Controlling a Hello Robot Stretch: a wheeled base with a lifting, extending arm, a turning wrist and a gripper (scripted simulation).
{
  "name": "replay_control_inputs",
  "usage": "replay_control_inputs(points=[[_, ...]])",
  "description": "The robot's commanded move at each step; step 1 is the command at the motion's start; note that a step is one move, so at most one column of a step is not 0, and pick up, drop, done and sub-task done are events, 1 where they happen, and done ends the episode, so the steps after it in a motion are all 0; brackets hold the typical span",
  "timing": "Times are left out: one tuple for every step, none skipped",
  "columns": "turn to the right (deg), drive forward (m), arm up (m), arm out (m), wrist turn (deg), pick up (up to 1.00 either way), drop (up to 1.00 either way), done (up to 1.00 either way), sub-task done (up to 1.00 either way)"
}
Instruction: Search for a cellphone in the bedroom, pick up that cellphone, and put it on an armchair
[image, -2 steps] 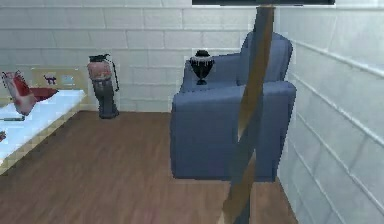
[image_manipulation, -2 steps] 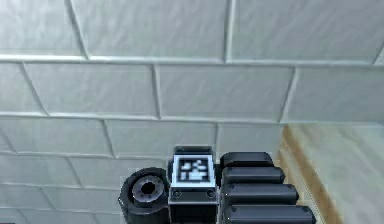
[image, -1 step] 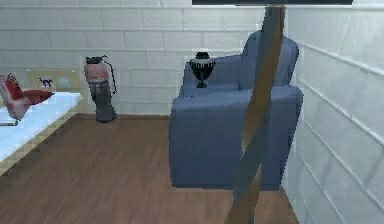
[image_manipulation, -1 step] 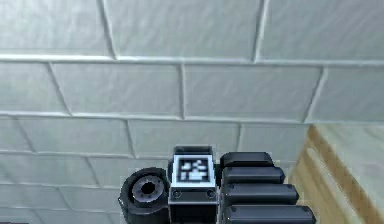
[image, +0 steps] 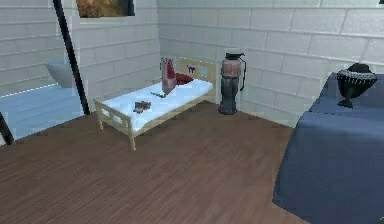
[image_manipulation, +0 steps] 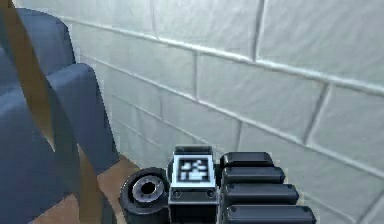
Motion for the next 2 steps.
replay_control_inputs(points=[[0.0, 0.65, 0.0, 0.0, 0.0, 0.0, 0.0, 0.0, 0.0], [24.0, 0.0, 0.0, 0.0, 0.0, 0.0, 0.0, 0.0, 0.0]])
